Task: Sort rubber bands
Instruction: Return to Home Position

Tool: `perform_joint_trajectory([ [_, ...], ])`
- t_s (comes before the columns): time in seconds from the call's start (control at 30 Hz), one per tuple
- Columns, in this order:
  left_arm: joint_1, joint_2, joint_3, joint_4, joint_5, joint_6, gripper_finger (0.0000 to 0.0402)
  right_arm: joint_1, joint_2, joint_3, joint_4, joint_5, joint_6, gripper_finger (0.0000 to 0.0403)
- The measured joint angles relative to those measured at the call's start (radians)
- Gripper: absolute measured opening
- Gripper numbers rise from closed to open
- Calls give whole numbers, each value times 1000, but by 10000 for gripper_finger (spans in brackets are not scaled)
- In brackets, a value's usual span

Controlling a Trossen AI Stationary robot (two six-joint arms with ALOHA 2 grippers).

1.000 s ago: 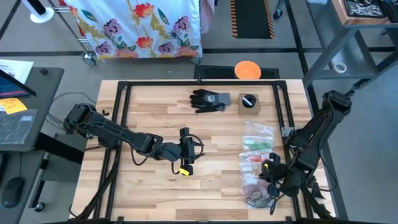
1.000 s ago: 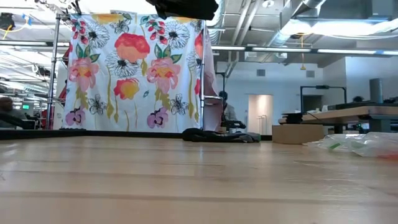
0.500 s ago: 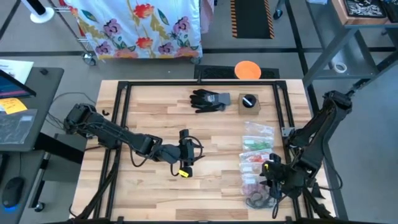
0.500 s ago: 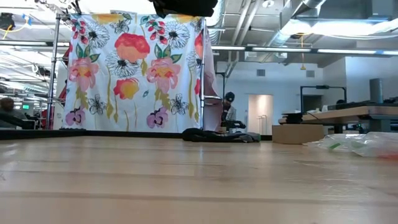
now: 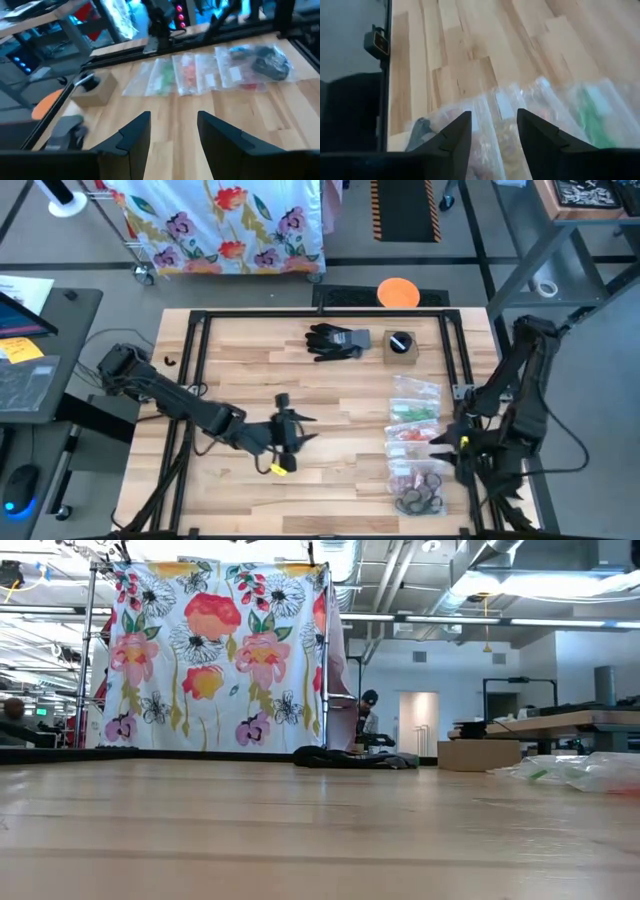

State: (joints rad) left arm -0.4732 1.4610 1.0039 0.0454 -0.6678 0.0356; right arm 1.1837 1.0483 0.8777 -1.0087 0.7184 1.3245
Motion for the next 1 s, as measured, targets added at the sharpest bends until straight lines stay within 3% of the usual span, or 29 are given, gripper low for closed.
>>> perform_joint_trajectory([
  [0.13,-2,-138,-177,129,4,-19,160,96,-66,-115,97,33,129,152],
  [0.2,8,-207,-300,293,78,1,160,94,-77,-183,216,45,107,152],
  [0.33,95,-248,-507,767,430,132,160,-53,-88,-270,462,38,-150,152],
  [0.4,151,-224,-540,862,486,124,160,-188,-96,-290,578,-25,-352,152],
  [0.47,208,-204,-542,840,494,82,160,-349,-112,-299,718,-133,-586,152],
  [0.57,269,-182,-531,803,549,55,160,-602,-135,-300,930,-382,-907,150],
  [0.7,337,-228,-533,804,597,79,160,-923,-195,-294,1016,-682,-1105,145],
  [0.87,409,-462,-539,536,607,46,160,-1196,-359,-290,853,-744,-1140,141],
  [1.0,406,-684,-538,309,607,30,160,-1282,-543,-307,732,-767,-1156,140],
])
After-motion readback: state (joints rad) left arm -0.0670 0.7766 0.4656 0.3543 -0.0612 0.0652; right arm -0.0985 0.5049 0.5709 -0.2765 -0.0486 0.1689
